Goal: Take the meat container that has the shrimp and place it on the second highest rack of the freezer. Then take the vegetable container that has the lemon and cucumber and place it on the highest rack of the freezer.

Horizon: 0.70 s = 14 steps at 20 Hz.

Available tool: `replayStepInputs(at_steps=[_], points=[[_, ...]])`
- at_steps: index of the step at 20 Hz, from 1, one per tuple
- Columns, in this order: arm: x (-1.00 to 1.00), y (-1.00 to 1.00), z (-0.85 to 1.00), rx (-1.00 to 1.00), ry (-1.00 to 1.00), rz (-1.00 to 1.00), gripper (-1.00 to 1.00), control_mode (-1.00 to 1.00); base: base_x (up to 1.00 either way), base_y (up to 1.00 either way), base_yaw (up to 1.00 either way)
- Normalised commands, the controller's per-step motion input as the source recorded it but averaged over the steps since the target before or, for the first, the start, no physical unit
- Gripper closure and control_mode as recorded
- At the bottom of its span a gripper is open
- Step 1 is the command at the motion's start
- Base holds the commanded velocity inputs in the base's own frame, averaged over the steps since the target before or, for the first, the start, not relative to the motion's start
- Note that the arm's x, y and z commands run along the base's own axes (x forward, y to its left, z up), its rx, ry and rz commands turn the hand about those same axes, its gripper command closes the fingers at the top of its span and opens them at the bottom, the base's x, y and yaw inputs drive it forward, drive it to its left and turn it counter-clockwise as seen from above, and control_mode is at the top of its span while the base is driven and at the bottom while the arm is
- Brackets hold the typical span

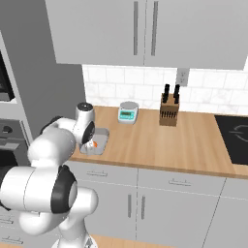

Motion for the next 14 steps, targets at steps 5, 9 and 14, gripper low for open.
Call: replayStepInputs(at_steps=[5,9,14], points=[[0.19,0.0,-0.25,0.0,0.0,0.0,-1.0,-1.0,0.0,0.0,0.0],[0.12,0.0,-0.26,0.0,0.0,0.0,-1.0,-1.0,0.0,0.0,0.0],[0.18,0.0,-0.21,0.0,0.0,0.0,-1.0,-1.0,0.0,0.0,0.0]])
